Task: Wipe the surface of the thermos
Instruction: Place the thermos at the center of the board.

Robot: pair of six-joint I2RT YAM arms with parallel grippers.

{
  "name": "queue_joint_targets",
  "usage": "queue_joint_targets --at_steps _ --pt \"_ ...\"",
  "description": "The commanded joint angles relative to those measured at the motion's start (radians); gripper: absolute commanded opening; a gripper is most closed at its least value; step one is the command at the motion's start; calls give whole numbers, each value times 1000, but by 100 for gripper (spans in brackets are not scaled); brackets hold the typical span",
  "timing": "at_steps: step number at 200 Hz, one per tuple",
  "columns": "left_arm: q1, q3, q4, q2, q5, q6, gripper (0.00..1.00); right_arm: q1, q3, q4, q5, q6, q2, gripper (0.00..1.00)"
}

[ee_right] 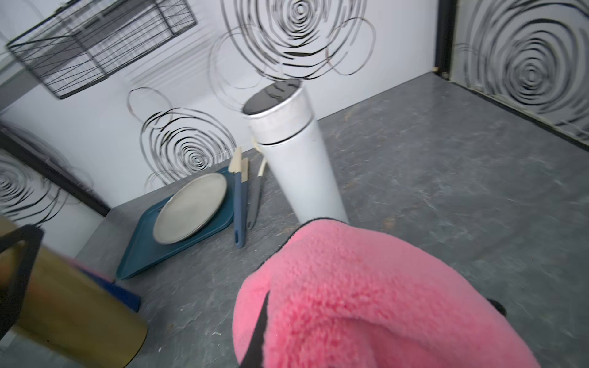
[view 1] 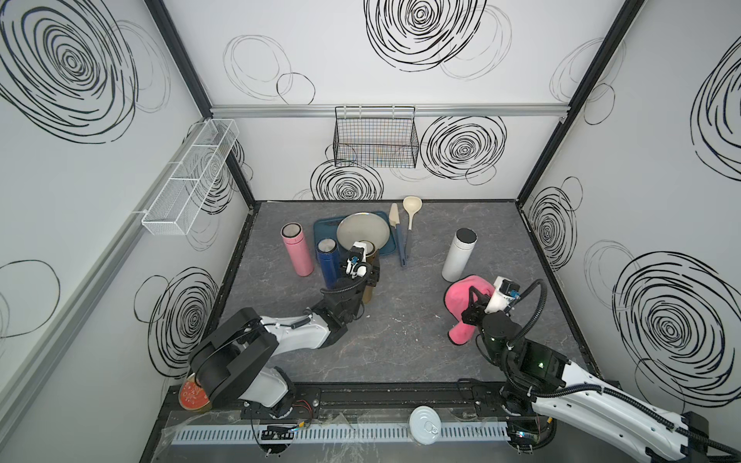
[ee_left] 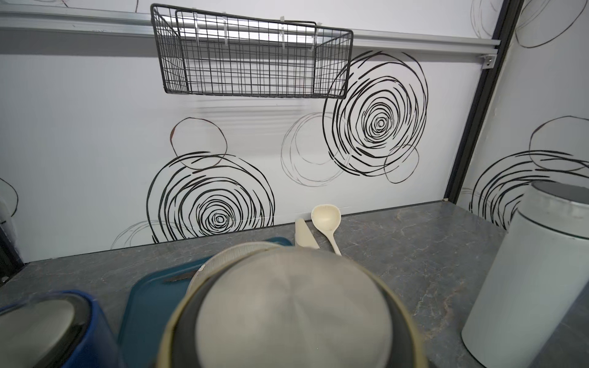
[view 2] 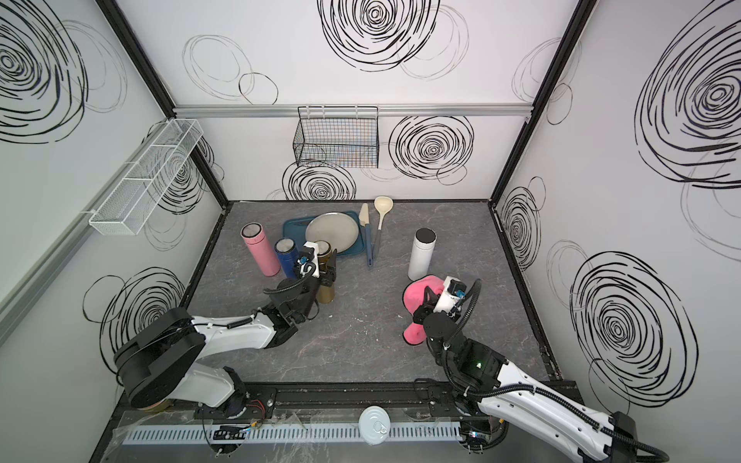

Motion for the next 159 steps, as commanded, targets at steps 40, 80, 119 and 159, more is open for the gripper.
queue_joint_targets --at_steps 40,80,119,159 --pt "30 58 410 168 66 62 0 -106 -31 -220 253 129 -137 0" --pt "62 60 592 310 91 92 0 -216 -111 -13 222 26 -134 0" --pt "70 63 591 317 57 83 0 -521 -157 142 26 -15 -10 0" --pt "74 69 590 342 66 70 6 -812 -164 238 -359 -53 78 0"
